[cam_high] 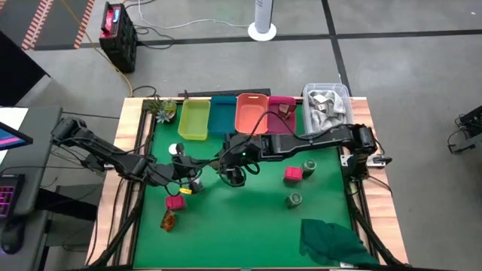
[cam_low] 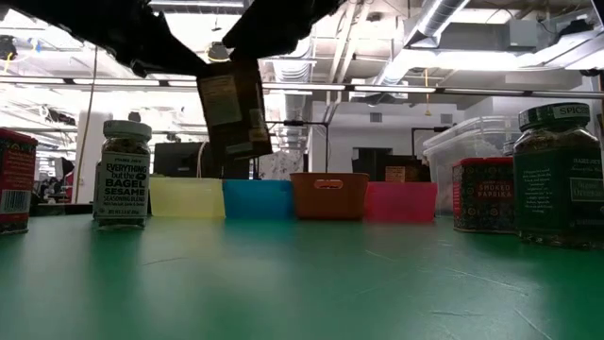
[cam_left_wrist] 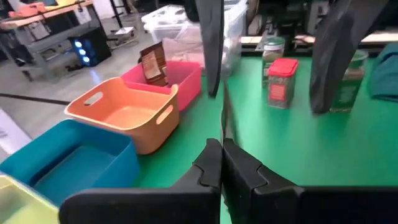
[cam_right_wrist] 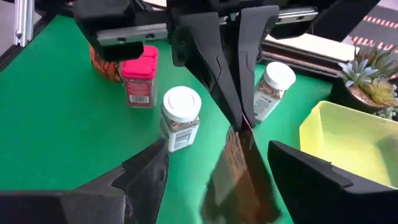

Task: Sort spices by type
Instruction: Put the top orange seasoning pack into the pink bin

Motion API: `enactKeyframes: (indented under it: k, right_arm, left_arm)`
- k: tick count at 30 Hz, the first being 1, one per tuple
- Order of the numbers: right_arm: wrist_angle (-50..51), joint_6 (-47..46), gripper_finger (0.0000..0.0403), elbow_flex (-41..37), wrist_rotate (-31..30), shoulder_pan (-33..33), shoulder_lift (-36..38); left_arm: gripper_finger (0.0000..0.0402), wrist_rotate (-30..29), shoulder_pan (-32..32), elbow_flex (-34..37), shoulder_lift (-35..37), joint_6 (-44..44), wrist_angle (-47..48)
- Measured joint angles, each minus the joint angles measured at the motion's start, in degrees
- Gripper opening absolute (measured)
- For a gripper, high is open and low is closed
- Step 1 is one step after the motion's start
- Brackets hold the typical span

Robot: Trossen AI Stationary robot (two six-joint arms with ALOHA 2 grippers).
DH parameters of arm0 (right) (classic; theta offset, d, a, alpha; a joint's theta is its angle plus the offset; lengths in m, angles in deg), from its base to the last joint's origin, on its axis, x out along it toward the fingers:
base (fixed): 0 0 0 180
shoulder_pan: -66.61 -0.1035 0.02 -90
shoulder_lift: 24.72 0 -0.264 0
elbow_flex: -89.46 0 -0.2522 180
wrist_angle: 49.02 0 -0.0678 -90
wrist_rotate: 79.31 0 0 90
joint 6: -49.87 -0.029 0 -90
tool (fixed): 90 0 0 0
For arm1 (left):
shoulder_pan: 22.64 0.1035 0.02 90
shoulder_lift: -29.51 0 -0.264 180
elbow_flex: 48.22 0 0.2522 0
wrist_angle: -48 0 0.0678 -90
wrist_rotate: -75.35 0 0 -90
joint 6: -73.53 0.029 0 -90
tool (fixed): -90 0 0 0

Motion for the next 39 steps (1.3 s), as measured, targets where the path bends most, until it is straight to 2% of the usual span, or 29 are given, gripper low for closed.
enactKeyframes:
  k: [6, 10, 14, 21, 25, 30, 35, 39]
  right_arm:
    - [-1.3, 0.1, 0.0294, -0.7, 0.0, 0.0, 0.0]
    - [-1.2, 0.1, 0.0260, -0.7, 0.0, 0.0, 0.0]
    - [-0.9, 0.1, 0.0190, -0.7, 0.0, 0.4, 0.0]
    - [1.5, 0.2, 0.0022, -0.7, 0.0, 0.6, 0.0]
    - [3.5, -0.4, 0.0023, -0.6, 0.0, 0.6, 0.0]
    - [8.5, -1.4, 0.0015, -0.4, -0.6, 1.0, 0.0]
    - [22.3, -1.2, 0.0014, 5.0, -7.9, 2.6, 0.2]
    - [33.4, -1.4, 0.0015, 10.4, -14.4, 4.9, 0.3]
  left_arm:
    - [0.0000, 0.9, 0.0, 0.0, 0.0, 0.5, -1.2]
    - [0.0000, 2.3, 0.0, 0.0, 0.0, 1.9, -3.0]
    - [0.0000, 2.8, 0.0, 0.0, 0.0, 2.6, -3.7]
    - [0.0001, 2.8, -0.7, 0.0, 0.0, 2.0, -3.7]
    - [0.0026, 2.7, -0.6, 0.0, 0.0, -1.5, -3.4]
    - [0.0098, 2.5, -0.6, -0.1, 0.0, -3.1, -2.4]
    - [0.0168, 1.7, -0.6, -0.5, 0.0, -3.0, -3.4]
    - [0.0194, 1.6, -0.7, -1.0, 0.0, -3.1, -3.5]
